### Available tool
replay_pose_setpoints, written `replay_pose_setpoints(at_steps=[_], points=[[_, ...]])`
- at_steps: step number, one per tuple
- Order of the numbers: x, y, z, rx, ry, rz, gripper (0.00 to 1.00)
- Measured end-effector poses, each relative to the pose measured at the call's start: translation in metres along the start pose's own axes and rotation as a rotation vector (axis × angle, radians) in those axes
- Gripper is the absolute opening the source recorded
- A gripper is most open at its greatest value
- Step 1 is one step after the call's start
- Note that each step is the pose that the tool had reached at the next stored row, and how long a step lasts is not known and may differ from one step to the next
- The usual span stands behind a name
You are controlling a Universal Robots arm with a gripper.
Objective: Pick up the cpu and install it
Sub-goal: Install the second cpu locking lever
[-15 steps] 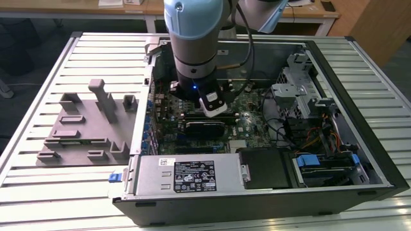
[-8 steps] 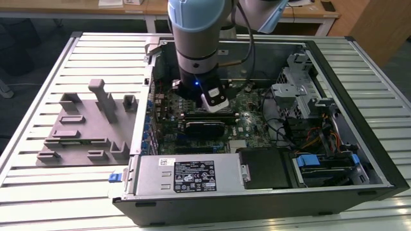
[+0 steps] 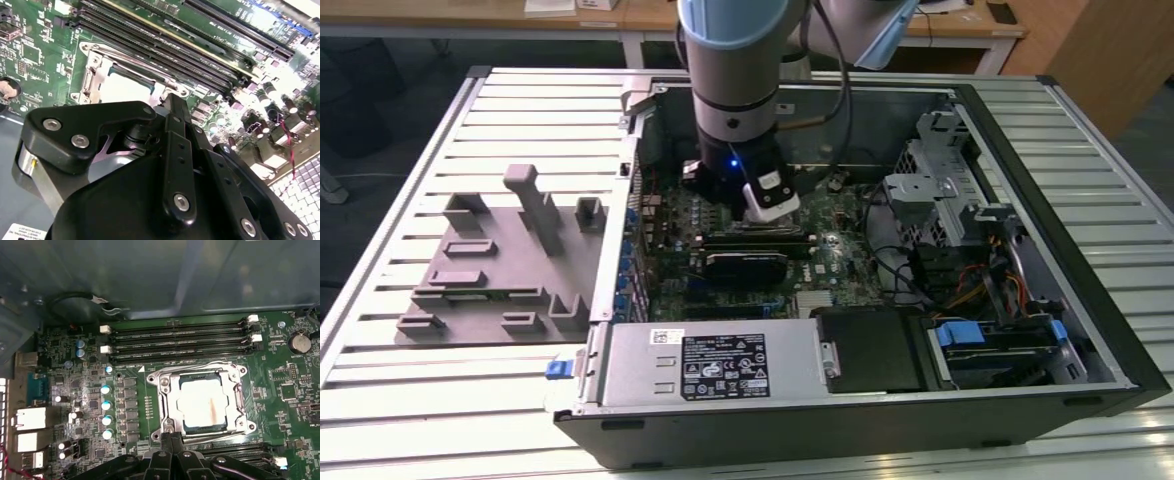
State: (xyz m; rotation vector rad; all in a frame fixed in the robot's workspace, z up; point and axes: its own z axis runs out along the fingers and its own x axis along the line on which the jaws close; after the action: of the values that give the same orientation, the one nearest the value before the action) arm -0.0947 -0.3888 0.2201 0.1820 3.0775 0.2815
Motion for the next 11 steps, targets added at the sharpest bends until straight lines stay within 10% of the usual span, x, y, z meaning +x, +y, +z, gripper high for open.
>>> replay_pose_setpoints(at_steps=[11], points=[[-0.0177, 0.0102, 0.0027, 0.0317, -0.0038, -0.001, 0.11]])
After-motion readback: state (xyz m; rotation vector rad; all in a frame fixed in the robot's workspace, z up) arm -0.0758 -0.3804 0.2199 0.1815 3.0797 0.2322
